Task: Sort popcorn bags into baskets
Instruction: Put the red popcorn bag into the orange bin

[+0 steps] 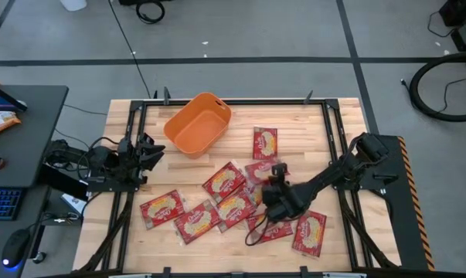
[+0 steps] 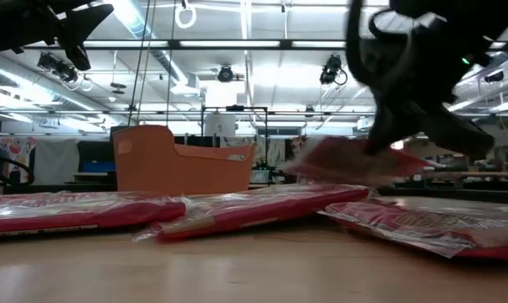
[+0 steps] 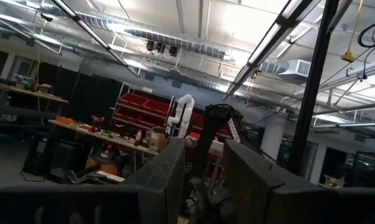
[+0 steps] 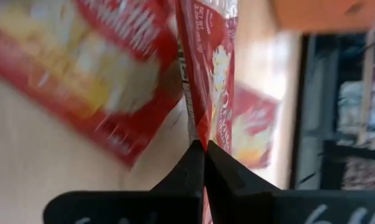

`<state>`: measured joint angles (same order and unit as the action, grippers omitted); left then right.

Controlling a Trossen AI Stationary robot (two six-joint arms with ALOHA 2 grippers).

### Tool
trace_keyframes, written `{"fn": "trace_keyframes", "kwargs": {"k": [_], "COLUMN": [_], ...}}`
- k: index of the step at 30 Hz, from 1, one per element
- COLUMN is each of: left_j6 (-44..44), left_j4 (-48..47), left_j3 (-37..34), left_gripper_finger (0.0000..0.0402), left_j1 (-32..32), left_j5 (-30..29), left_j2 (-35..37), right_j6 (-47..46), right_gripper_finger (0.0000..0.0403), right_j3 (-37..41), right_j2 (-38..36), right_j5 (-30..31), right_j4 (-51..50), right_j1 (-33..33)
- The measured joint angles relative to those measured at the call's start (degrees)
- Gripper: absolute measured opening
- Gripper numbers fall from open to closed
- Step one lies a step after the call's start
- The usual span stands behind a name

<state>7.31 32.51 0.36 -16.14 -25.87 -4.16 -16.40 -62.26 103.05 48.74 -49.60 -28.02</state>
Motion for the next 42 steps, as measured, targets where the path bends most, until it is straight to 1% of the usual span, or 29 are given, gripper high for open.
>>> {"fn": "trace_keyframes", "kwargs": {"k": [3, 6, 8, 11, 15, 20, 27, 30, 32, 36, 39, 42], "left_j6": [0.2, 2.5, 4.0, 5.3, 5.6, 5.7, 7.1, 7.1, 7.1, 7.1, 7.1, 7.1], "left_j4": [0.0, 0.0, 0.0, -0.1, -0.1, -0.1, -0.2, -0.2, -0.2, -0.1, -0.1, -0.2], "left_j3": [0.0, 0.0, 0.0, 0.0, 0.0, 0.0, 0.0, 0.0, 0.0, 0.0, 0.0, 0.0], "left_gripper_finger": [0.0117, 0.0117, 0.0117, 0.0117, 0.0117, 0.0117, 0.0117, 0.0117, 0.0117, 0.0117, 0.0117, 0.0117], "left_j1": [0.0, 0.0, 0.0, 0.0, 0.0, 0.0, -0.1, -0.1, -0.1, -0.1, -0.1, -0.1], "left_j5": [0.0, 0.0, 0.0, 0.0, 0.0, 0.0, 0.0, 0.0, 0.0, 0.0, 0.0, 0.0], "left_j2": [0.0, 0.0, 0.0, 0.0, 0.0, 0.0, 0.0, 0.0, 0.0, 0.0, 0.0, 0.0], "right_j6": [5.7, 12.8, 19.4, 31.0, 45.1, 58.5, 74.1, 80.2, 82.7, 83.7, 85.3, 87.8], "right_gripper_finger": [0.0006, 0.0006, 0.0006, 0.0006, 0.0007, 0.0007, 0.0007, 0.0007, 0.0006, 0.0006, 0.0006, 0.0006], "right_j3": [-2.6, -4.2, -4.4, -4.4, -4.4, -4.4, -4.4, -4.4, -4.4, -5.7, -9.2, -13.8], "right_j2": [0.0, 0.0, 0.0, 0.0, 0.0, 0.0, 0.0, -0.1, -0.1, 0.3, 2.8, 7.1], "right_j5": [3.3, 7.3, 9.1, 9.8, 6.6, -0.6, -2.2, -3.7, -5.7, -11.2, -12.3, -13.2], "right_j4": [1.6, 5.4, 10.6, 19.2, 30.9, 41.8, 54.3, 57.7, 58.9, 58.6, 58.5, 58.5], "right_j1": [0.8, 1.9, 2.8, 4.5, 7.7, 12.6, 17.7, 19.9, 21.6, 25.0, 26.8, 28.5]}}
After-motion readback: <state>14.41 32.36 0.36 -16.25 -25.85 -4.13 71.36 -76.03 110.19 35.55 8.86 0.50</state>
